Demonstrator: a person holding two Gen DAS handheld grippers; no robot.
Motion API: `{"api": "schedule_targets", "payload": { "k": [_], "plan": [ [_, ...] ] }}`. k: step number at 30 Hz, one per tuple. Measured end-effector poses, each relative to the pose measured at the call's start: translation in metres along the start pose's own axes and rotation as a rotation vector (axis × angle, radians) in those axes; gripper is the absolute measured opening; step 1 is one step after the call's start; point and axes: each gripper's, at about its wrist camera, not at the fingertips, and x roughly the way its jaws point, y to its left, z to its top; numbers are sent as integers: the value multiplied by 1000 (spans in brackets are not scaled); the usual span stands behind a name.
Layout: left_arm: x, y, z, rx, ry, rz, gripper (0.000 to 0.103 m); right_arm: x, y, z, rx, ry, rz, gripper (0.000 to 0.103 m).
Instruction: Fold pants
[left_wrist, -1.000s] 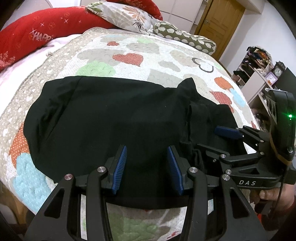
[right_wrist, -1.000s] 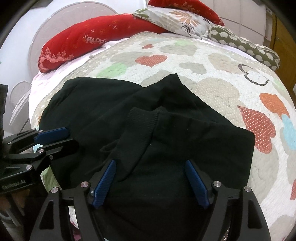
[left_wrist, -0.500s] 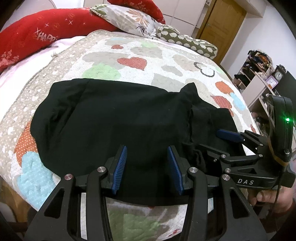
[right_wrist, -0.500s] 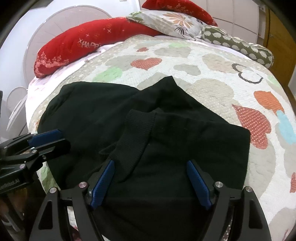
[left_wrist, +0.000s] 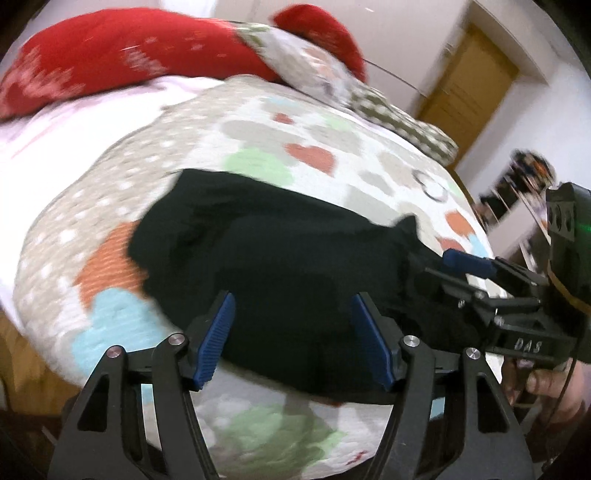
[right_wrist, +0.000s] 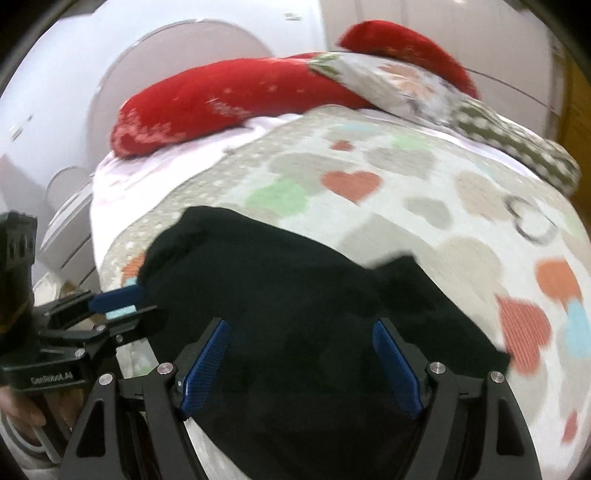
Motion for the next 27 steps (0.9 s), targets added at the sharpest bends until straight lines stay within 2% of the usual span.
{"api": "schedule_targets", "payload": {
  "k": [6,8,10,13,15,20,21,23,24,25,26,27],
  "plan": [
    [-5,55,-10,-197,-30,84,67,46,23,44,-76,27,91,80],
    [0,70,-12,-264,-23,87,70,63,32,57,-106,41,109,81],
    [10,79,-13,-308,7,60,73,81,43,71,-147,59,121,81],
    [17,76,-8,-294,-14,63,74,104,54,89,-188,73,142,81],
    [21,73,-4,-287,-22,49,80,120,59,99,-199,82,154,81],
    [36,73,1,-276,-34,42,89,166,61,103,-171,170,214,81],
    [38,72,2,-265,-44,41,89,170,58,102,-125,170,272,79],
    [42,71,4,-238,-45,37,88,170,55,100,-74,156,318,61],
    [42,69,4,-226,-47,28,74,166,54,100,-71,144,325,52],
    [39,68,5,-219,-52,30,62,161,52,99,-66,132,331,47],
    [34,68,6,-218,-61,30,42,153,49,100,-54,115,345,44],
    [27,67,8,-218,-75,13,32,140,43,100,-36,89,359,41]
  ]
}}
